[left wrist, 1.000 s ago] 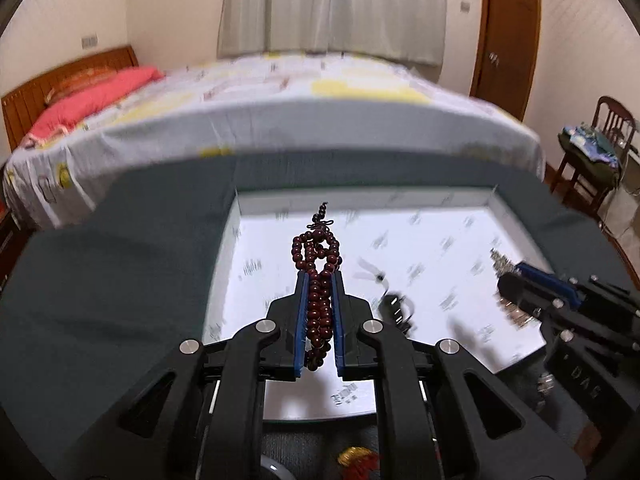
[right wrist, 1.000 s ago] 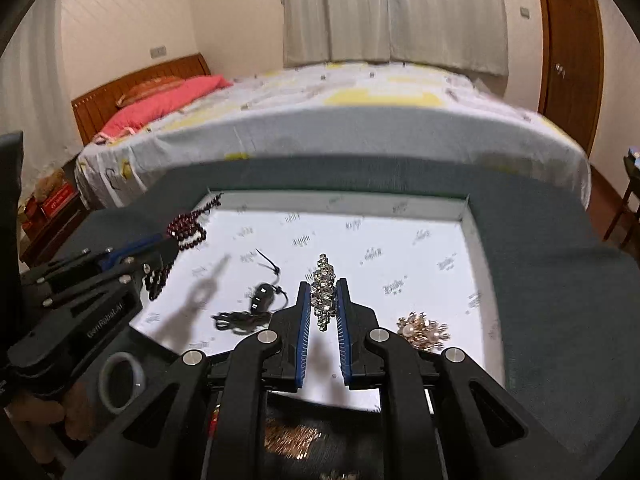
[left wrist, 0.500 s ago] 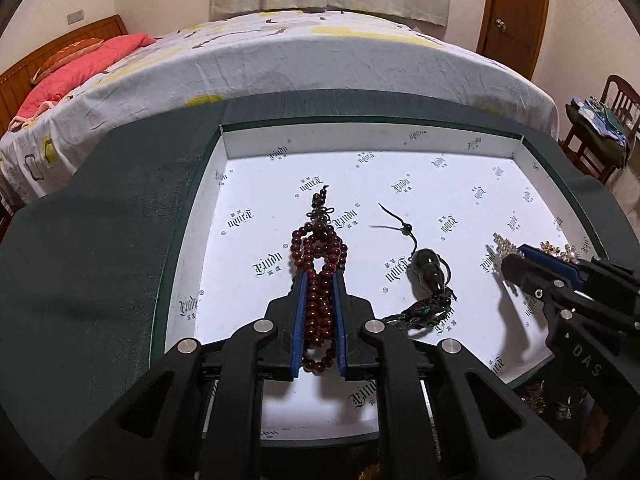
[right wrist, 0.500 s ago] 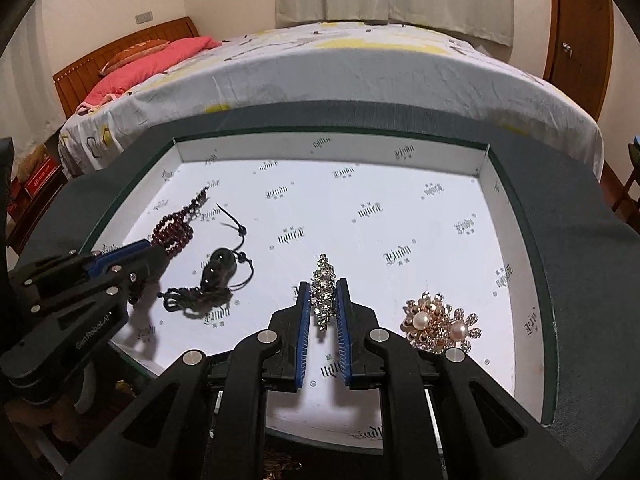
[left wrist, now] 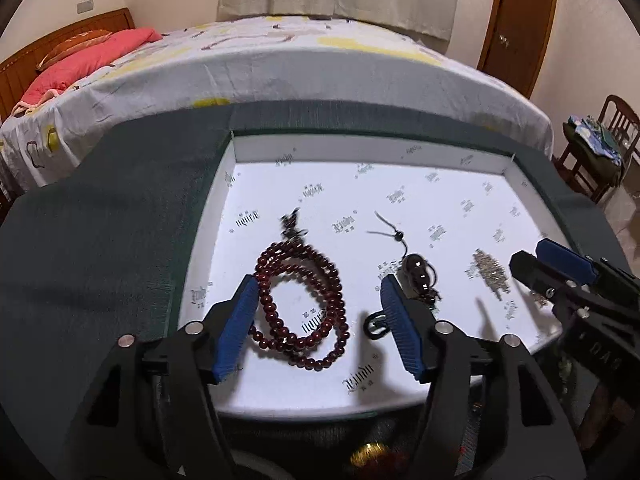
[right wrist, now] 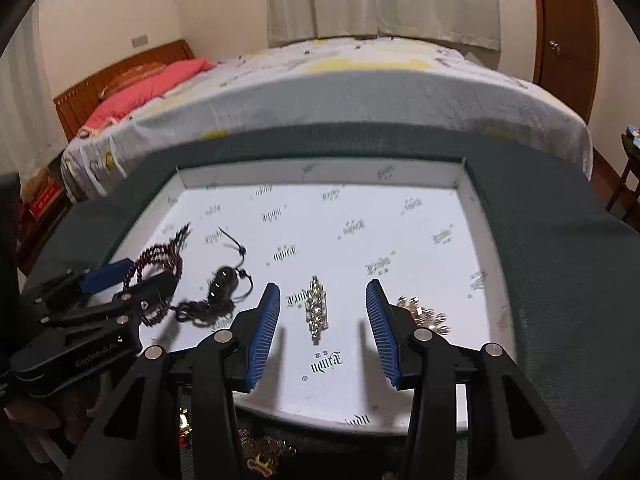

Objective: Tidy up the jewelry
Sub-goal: 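Carry beads and rhinestone brooch into the green box while both tools open to release, then withdraw both open tools from the box back over the jewelry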

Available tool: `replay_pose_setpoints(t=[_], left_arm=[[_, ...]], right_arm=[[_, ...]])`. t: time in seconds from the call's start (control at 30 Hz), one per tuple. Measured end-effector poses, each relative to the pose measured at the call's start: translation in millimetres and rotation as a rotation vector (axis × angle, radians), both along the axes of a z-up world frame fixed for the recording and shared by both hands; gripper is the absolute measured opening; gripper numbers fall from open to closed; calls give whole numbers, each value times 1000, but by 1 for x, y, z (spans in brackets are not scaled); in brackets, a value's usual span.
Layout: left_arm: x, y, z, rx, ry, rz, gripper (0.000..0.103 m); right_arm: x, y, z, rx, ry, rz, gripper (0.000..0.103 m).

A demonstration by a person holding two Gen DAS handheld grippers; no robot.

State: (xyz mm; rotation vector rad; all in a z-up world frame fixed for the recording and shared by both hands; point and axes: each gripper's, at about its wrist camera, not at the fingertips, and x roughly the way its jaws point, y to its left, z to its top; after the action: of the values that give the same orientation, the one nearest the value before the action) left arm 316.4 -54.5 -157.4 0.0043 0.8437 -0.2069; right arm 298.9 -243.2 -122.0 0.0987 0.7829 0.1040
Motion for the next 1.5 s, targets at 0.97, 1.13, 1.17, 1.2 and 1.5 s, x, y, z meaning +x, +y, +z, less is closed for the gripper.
replay_pose_setpoints(t=[0.97, 1.13, 1.17, 1.2, 1.5], left_arm=[[-108, 36, 15, 4, -54, 71, 80], [-128, 44, 1, 2, -22, 95, 80], [-130, 45, -1, 9, -20, 99, 80], [-131, 46, -4, 22, -20, 104, 80], [-116, 57, -19, 32, 15, 128, 80]], right_arm=[[-99, -9, -1, 18, -10, -14, 45], [-119, -7, -9, 10, 8, -6, 45], [-122, -7, -11, 8, 15, -4, 45], [-124, -8, -13, 8, 21, -5, 45], [-127, -8, -18, 13, 34, -6, 45]])
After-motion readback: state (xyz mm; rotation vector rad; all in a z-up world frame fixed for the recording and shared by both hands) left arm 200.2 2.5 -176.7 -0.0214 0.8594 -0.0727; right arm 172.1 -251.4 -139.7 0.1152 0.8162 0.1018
